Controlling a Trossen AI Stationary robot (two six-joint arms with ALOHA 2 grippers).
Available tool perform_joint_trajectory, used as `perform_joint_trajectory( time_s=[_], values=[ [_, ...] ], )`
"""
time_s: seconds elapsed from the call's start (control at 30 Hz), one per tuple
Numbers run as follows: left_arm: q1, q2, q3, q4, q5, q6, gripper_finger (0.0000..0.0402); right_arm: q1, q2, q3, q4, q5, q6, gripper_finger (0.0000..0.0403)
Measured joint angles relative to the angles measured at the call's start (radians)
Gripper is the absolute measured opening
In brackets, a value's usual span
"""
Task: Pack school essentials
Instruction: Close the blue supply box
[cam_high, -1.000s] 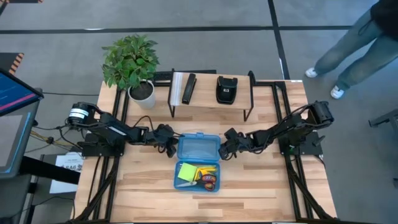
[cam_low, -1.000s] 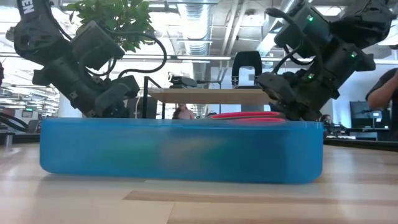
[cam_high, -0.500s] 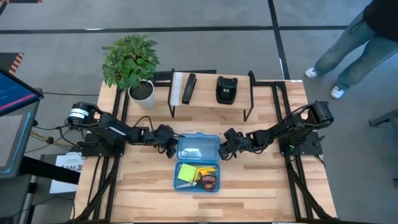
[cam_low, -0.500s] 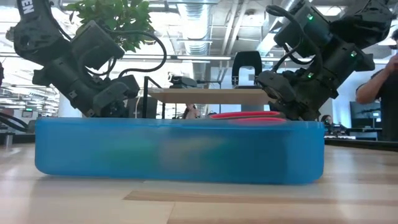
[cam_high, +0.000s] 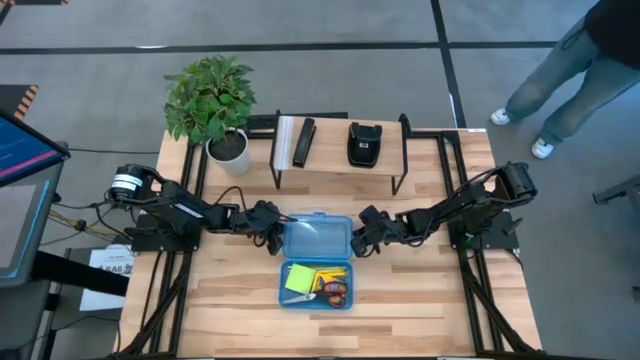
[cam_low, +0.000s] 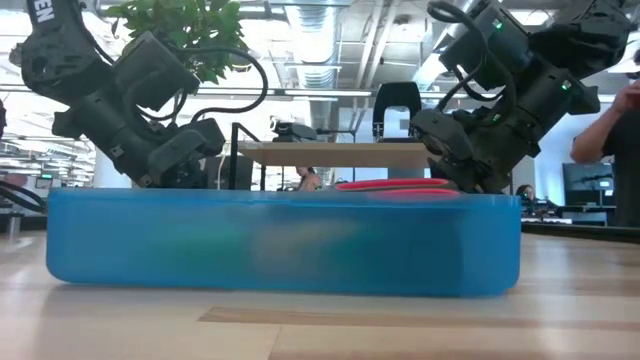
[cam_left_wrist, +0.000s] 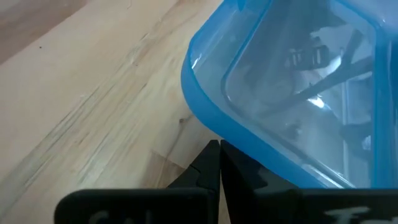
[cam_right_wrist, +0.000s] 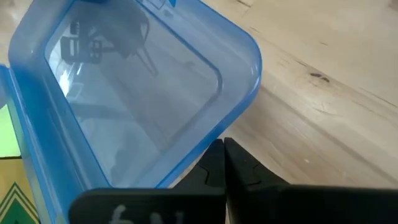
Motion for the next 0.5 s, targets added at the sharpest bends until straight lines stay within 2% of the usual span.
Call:
perform_joint_trajectory(
  time_s=[0.33, 0.5],
  values=[
    [-0.003, -0.002, 0.0, 0.053, 0.003, 0.043, 0.0, 0.002, -0.002, 0.002, 0.066, 0.001, -0.073, 0.0008],
    [-0.003, -0.005, -0.003, 0.064, 0.02, 0.06, 0.0, 0.004, -0.001, 0.034, 0.028, 0.001, -0.121, 0.0008]
  ],
)
